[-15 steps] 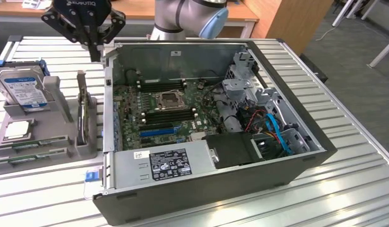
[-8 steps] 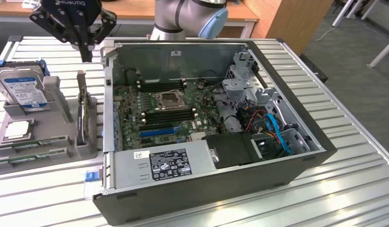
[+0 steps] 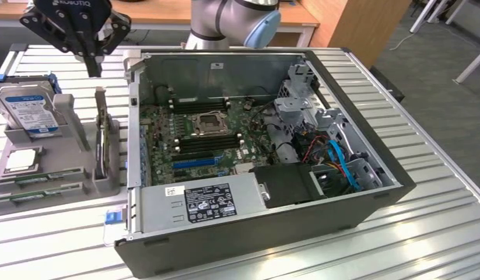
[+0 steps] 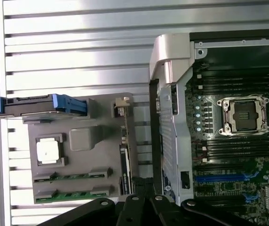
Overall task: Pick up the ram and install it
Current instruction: 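Reach for the ram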
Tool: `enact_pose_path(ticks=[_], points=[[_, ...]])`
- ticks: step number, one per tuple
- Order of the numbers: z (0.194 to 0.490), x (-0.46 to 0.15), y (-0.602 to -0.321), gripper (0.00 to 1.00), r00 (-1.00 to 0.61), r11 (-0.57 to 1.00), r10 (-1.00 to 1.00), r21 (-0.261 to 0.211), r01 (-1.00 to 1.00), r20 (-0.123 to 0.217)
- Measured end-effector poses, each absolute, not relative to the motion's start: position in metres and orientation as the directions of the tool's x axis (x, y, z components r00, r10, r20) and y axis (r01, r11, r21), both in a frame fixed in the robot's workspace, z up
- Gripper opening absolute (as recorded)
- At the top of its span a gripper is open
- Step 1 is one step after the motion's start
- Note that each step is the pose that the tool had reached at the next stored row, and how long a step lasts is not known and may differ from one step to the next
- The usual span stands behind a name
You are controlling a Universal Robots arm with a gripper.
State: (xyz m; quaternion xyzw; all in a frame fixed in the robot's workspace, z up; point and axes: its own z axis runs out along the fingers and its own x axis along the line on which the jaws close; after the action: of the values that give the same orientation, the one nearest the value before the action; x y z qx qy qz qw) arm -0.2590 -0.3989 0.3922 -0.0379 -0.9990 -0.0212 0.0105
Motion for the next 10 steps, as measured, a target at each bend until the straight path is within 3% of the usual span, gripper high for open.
enact_pose_path(ticks=[10], points=[[0.392,-0.278,-0.399,0.10,-0.997,0.996,0.075,0.041,0.077,0.035]])
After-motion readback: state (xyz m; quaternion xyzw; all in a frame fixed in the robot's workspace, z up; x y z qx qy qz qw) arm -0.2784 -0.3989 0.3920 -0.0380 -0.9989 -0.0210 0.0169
